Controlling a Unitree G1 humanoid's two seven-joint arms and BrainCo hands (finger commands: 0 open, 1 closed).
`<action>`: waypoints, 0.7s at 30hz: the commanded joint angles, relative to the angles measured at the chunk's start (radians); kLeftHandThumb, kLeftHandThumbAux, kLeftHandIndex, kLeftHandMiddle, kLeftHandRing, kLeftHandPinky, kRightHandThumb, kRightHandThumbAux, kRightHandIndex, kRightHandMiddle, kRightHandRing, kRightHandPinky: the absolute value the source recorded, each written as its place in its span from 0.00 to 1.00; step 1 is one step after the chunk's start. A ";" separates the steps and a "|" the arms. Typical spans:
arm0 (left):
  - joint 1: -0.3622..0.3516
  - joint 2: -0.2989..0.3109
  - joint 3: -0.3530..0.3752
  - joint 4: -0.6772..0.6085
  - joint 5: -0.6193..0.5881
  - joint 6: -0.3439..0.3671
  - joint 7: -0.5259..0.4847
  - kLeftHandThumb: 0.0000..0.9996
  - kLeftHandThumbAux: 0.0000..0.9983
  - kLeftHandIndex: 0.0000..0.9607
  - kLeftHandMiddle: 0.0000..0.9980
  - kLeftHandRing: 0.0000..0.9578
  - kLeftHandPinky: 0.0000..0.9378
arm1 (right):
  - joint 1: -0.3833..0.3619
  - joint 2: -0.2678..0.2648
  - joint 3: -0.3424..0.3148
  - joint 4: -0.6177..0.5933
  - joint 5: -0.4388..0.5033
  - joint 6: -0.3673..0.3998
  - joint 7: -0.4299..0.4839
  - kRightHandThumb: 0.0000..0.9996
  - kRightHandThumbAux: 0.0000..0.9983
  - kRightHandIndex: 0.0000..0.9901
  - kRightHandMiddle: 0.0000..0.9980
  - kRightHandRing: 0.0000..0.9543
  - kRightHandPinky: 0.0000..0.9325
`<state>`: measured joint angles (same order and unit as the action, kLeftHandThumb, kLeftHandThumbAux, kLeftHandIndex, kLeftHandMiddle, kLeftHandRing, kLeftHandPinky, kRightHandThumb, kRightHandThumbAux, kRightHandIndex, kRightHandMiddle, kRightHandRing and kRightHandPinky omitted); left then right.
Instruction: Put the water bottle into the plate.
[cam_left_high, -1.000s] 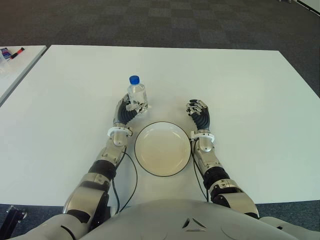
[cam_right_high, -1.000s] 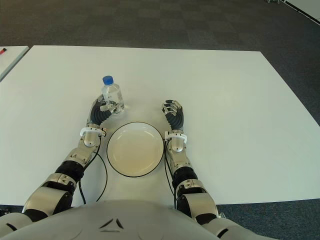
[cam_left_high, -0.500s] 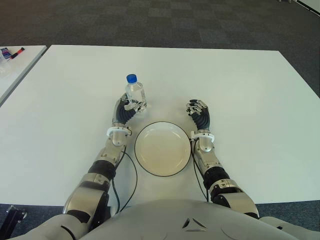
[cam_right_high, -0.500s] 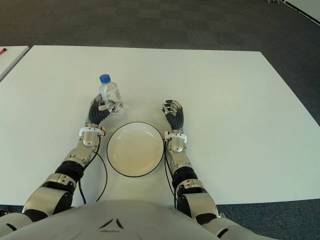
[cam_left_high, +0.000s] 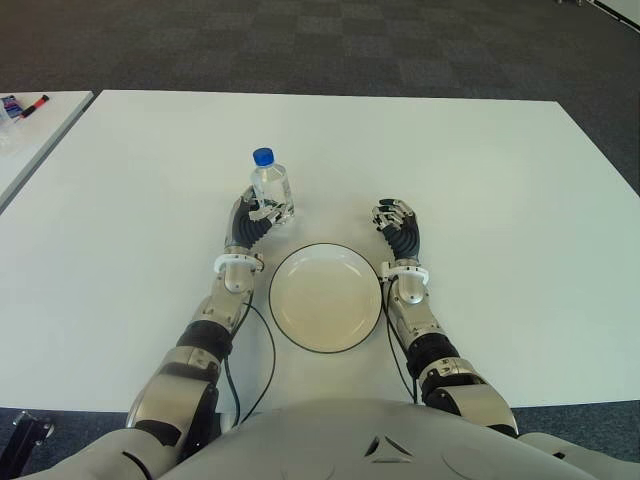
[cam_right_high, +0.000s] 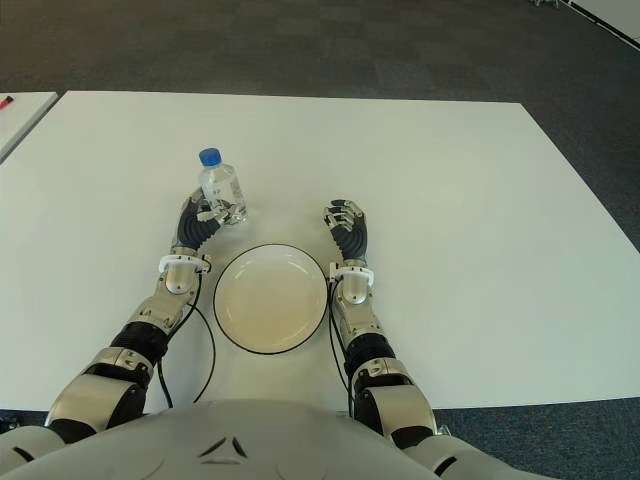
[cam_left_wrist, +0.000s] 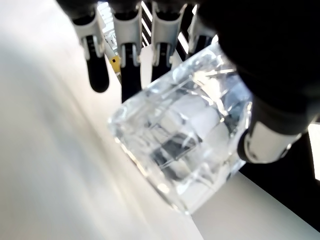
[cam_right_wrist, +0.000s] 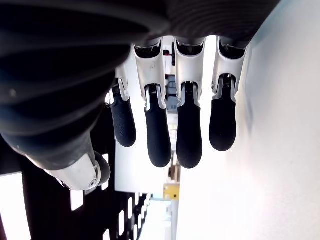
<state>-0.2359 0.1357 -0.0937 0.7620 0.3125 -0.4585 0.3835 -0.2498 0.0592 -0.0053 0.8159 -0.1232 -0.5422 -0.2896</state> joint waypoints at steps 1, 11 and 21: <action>0.006 -0.011 0.010 -0.020 -0.015 -0.032 0.006 0.95 0.65 0.40 0.53 0.57 0.74 | 0.021 0.004 0.001 0.031 -0.006 0.026 -0.007 0.94 0.67 0.36 0.49 0.54 0.59; 0.030 -0.026 0.025 -0.082 -0.068 -0.035 -0.043 0.95 0.65 0.40 0.53 0.57 0.74 | 0.022 0.003 0.003 0.027 -0.010 0.028 -0.005 0.94 0.67 0.36 0.49 0.55 0.59; 0.119 -0.036 0.022 -0.296 -0.102 -0.021 -0.112 0.95 0.65 0.41 0.53 0.56 0.74 | 0.022 0.004 0.001 0.026 -0.007 0.031 -0.002 0.94 0.67 0.36 0.49 0.55 0.59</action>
<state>-0.1433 0.1052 -0.0740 0.5488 0.2226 -0.4728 0.2925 -0.2502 0.0591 -0.0037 0.8133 -0.1316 -0.5420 -0.2949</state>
